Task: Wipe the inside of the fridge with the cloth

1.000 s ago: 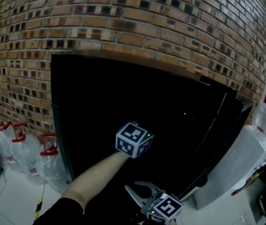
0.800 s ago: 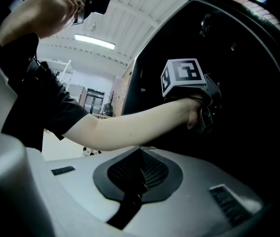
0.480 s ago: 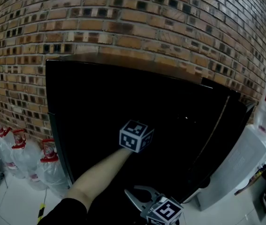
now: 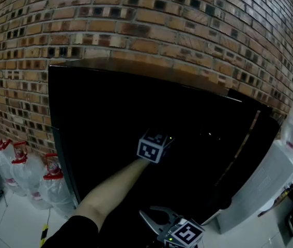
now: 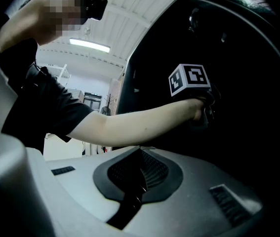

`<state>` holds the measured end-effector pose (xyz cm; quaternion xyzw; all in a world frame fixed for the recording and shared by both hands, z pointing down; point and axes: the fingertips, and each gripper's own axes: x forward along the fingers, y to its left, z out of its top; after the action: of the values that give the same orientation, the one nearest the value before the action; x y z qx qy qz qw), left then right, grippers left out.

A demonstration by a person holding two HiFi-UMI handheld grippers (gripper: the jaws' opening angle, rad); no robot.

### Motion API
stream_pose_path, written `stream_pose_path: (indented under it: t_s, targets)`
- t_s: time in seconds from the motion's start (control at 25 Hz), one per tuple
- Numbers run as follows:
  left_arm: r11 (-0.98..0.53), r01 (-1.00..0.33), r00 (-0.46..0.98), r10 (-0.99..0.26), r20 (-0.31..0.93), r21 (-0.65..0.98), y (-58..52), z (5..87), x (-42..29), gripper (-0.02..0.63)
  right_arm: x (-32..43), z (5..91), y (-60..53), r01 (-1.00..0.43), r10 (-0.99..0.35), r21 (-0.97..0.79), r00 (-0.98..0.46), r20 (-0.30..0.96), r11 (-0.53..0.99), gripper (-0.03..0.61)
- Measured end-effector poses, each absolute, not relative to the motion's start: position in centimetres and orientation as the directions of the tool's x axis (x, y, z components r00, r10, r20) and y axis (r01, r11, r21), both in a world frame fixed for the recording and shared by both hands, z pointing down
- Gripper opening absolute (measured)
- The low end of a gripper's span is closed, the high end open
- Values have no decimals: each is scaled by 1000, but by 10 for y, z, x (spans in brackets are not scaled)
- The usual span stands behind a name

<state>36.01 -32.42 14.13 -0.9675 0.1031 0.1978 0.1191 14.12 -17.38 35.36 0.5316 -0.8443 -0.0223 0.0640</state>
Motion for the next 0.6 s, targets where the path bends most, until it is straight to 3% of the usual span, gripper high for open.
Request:
stream_pose_path:
  t_s: [0.28,0.6]
  targets:
    - [-950,-283,888,-207,-410,-134,-345,148,369,51,144,356,-174,-902,-907,107,-408,101,417,5]
    - [-900,-400,875,-319,-365,-174,-355,149,376,52,142,350,-171,-910,-917,119,-389,92,398,5]
